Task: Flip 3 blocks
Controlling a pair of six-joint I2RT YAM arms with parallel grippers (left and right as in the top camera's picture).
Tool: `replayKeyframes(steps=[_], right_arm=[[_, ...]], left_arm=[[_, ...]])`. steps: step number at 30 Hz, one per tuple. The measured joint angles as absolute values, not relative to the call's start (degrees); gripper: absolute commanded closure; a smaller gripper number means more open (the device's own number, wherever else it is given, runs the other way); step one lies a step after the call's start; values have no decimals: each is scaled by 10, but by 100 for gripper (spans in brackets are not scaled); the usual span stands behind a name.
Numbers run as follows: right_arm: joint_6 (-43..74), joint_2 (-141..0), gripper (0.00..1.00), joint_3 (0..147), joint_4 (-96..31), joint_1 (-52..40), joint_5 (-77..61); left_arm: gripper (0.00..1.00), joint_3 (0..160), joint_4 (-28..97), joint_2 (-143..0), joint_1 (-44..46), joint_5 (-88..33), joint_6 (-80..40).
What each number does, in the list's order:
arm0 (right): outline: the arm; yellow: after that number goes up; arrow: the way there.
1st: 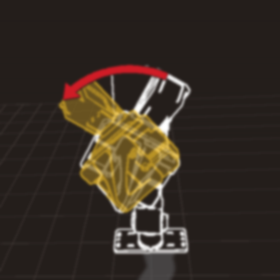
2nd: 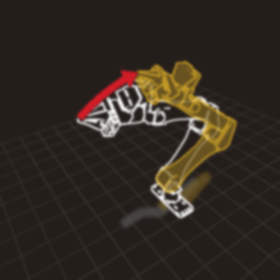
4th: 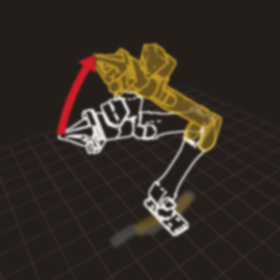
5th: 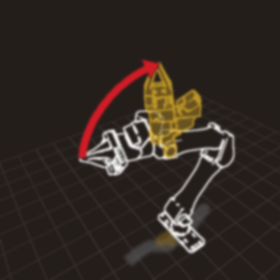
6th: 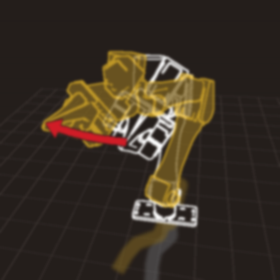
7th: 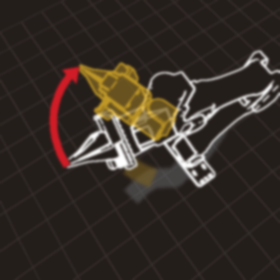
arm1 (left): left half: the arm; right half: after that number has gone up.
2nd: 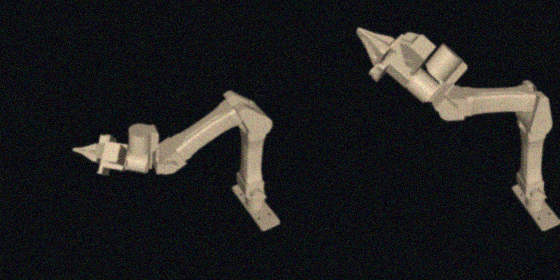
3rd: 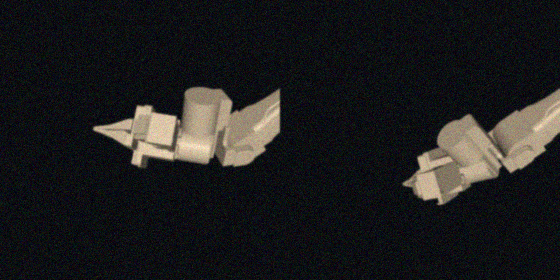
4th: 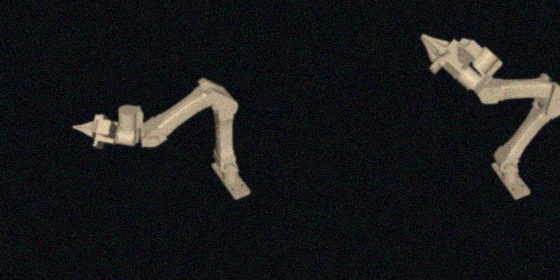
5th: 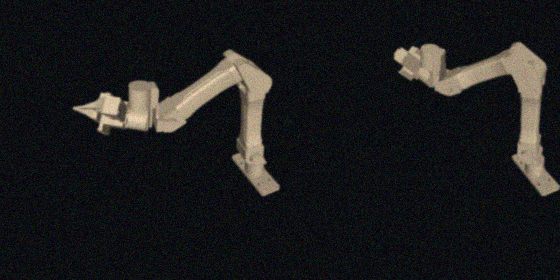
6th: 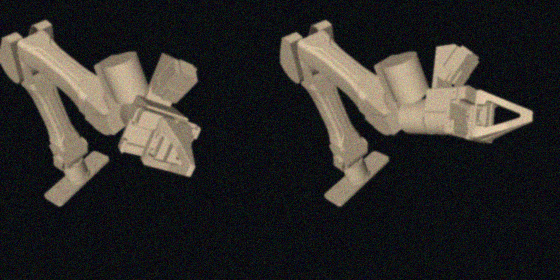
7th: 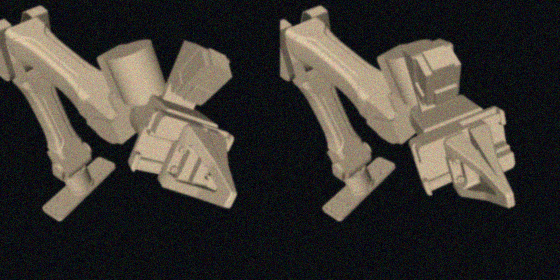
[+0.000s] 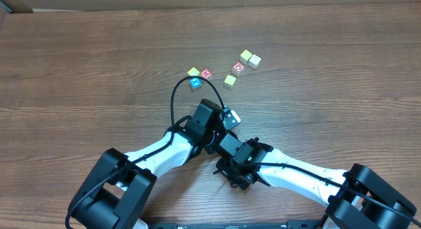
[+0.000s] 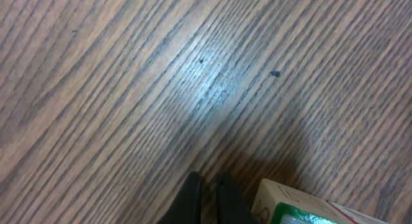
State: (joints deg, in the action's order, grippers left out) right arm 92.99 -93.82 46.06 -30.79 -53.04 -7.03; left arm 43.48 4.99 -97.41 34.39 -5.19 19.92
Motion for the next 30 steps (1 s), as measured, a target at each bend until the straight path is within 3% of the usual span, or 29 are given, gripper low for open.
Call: replayKeyframes(steps=[30], right_arm=[[930,-938,96,461,-309,-530,-70]], left_arm=[[96,435,33,-974,344,-67,199]])
